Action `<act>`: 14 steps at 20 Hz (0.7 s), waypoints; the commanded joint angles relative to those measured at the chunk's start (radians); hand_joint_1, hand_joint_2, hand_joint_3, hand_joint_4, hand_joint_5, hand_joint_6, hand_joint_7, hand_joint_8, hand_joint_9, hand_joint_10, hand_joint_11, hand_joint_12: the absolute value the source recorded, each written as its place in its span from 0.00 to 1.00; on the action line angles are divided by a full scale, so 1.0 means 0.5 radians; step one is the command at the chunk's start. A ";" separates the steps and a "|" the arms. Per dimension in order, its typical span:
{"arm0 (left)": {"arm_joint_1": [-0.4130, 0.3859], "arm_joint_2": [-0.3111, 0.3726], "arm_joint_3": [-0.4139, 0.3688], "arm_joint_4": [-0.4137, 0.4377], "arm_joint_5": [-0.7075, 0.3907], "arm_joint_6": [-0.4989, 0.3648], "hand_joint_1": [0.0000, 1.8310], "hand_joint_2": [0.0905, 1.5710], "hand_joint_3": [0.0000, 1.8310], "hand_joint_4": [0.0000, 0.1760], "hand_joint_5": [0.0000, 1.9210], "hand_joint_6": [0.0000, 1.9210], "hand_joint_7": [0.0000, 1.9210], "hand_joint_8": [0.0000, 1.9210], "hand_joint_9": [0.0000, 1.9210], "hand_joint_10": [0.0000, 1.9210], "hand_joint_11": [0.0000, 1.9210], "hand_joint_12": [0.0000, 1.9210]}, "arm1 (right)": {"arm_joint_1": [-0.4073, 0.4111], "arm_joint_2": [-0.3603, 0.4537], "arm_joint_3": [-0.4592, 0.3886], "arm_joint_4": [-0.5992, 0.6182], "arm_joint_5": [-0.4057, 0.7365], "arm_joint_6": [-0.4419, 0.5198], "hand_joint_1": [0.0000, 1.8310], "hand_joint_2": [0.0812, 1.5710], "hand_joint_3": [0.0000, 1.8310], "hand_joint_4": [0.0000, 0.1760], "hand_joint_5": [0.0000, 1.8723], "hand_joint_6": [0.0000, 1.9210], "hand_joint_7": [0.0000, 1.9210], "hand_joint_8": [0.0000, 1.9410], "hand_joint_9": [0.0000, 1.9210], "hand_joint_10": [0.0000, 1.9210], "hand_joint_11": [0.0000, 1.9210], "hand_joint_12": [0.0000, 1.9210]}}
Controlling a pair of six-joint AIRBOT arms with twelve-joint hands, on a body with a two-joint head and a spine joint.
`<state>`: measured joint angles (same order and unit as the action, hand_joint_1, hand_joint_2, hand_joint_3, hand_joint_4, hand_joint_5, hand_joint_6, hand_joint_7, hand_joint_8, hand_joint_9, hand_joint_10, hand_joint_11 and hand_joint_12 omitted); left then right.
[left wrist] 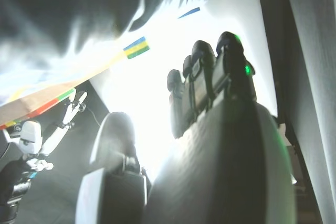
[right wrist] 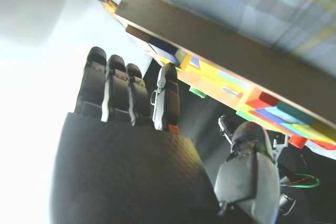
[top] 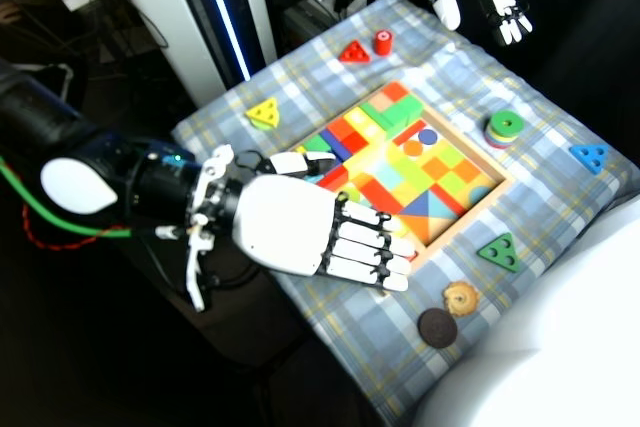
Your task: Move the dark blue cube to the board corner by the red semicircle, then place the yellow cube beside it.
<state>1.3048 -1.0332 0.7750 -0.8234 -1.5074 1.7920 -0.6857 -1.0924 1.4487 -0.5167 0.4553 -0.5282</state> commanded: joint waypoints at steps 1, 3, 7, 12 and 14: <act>-0.007 -0.009 0.012 0.082 -0.224 -0.015 0.24 0.88 0.00 0.03 0.17 0.00 0.11 0.00 0.11 0.00 0.00 0.00 | 0.036 0.024 -0.017 0.059 0.152 -0.016 0.00 0.56 0.00 0.75 0.16 0.00 0.00 0.00 0.00 0.00 0.00 0.00; -0.007 -0.010 0.012 0.082 -0.224 -0.015 0.23 0.88 0.00 0.01 0.18 0.00 0.12 0.01 0.11 0.01 0.00 0.00 | 0.057 0.061 -0.059 0.060 0.158 -0.048 0.00 0.57 0.00 0.64 0.15 0.00 0.00 0.00 0.00 0.00 0.00 0.00; -0.007 -0.010 0.011 0.081 -0.225 -0.015 0.22 0.88 0.00 0.06 0.17 0.00 0.11 0.00 0.11 0.00 0.00 0.00 | 0.108 0.098 -0.130 0.071 0.198 -0.074 0.00 0.57 0.01 0.32 0.16 0.00 0.00 0.00 0.00 0.00 0.00 0.00; -0.006 -0.010 0.010 0.081 -0.228 -0.015 0.20 0.88 0.00 0.10 0.17 0.00 0.12 0.00 0.11 0.00 0.00 0.00 | 0.114 0.165 -0.196 0.181 0.318 -0.075 0.00 0.62 0.02 0.19 0.15 0.00 0.00 0.00 0.00 0.00 0.00 0.00; -0.006 -0.009 0.010 0.081 -0.234 -0.015 0.22 0.88 0.00 0.13 0.17 0.00 0.11 0.00 0.10 0.00 0.00 0.00 | 0.114 0.241 -0.269 0.243 0.378 -0.075 0.00 0.64 0.01 0.20 0.15 0.00 0.00 0.00 0.00 0.00 0.00 0.00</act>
<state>1.3067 -1.0332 0.7750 -0.8230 -1.5082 1.7901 -0.6464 -0.9623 1.3033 -0.4236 0.5274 -0.5648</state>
